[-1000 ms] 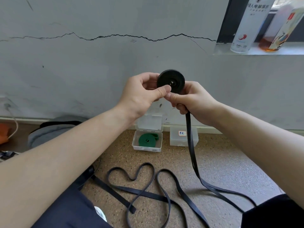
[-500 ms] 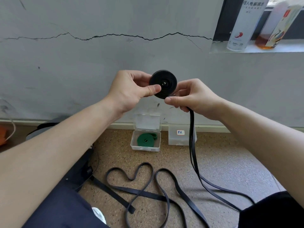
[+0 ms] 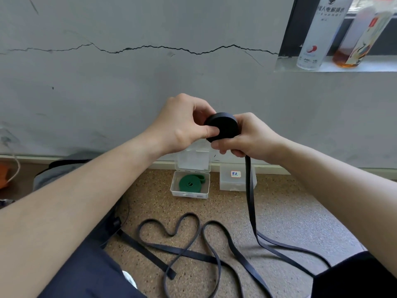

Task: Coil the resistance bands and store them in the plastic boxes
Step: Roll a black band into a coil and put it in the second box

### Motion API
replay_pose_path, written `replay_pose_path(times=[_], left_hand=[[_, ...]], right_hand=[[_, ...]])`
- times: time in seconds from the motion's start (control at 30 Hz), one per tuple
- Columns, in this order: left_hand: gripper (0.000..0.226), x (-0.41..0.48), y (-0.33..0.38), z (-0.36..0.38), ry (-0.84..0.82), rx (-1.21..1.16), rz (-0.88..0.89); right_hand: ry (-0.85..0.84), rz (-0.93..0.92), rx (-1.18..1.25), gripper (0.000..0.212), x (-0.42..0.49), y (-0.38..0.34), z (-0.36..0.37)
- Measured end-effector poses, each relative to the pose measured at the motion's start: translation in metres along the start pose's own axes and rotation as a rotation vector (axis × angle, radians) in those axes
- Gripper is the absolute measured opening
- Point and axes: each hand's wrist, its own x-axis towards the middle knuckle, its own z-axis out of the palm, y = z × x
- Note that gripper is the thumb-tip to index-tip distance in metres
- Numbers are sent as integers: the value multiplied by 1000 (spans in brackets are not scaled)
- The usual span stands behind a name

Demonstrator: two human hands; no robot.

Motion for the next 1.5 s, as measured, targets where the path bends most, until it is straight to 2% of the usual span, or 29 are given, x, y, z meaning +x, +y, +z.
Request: replay_pose_path(times=[0.13, 0.2, 0.3, 0.4, 0.53, 0.63, 0.77, 0.87, 0.93, 1.1, 1.17, 1.3, 1.5], left_hand=[[25, -9, -9, 22, 110, -609, -215], [27, -9, -11, 31, 151, -776, -282], [23, -5, -11, 29, 188, -697, -300], [20, -1, -14, 20, 152, -596, -284], [19, 4, -18, 8, 118, -459, -191], [20, 6, -20, 1, 70, -264, -99], [20, 6, -11, -2, -33, 40, -14], [18, 5, -4, 1, -13, 156, 33], [17, 3, -4, 3, 40, 97, 20], [25, -6, -7, 22, 186, -651, -212], [21, -7, -6, 29, 236, -769, -289], [17, -2, -6, 23, 256, -671, -284], [19, 3, -11, 2, 194, -471, -201]], right_hand=[[98, -9, 196, 13, 2, -2, 10], [143, -8, 276, 10, 3, -3, 16], [169, -7, 274, 19, 3, -2, 18], [113, -17, 157, 16, 3, -3, 11], [59, -8, 23, 22, 1, -2, -4], [64, 13, -38, 21, 1, -1, -11], [31, 5, -169, 8, 1, -2, -5], [37, -9, -188, 19, 0, -1, -1], [48, -22, -131, 15, -1, -1, 0], [117, -40, 164, 12, 0, -2, 8], [151, -40, 243, 11, 2, -4, 13], [171, -35, 279, 11, 3, -4, 17], [74, -61, 117, 19, 1, 0, 6]])
